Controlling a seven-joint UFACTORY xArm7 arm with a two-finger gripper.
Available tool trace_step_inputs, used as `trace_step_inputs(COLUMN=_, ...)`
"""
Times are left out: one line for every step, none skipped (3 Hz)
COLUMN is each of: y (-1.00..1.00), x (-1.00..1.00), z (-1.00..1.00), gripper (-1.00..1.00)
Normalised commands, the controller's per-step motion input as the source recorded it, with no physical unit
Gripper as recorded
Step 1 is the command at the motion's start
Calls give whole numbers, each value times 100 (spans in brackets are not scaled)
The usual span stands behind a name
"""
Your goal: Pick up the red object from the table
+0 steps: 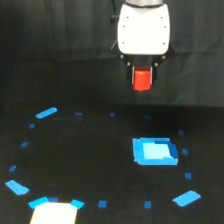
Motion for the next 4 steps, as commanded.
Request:
trace_step_inputs(y=-23, x=47, z=-32, gripper=-100)
trace_step_inputs(y=19, x=-32, z=55, gripper=-100)
trace_step_inputs(y=-9, x=23, z=-5, gripper=-100)
trace_step_inputs(y=-23, x=-60, z=59, gripper=-100)
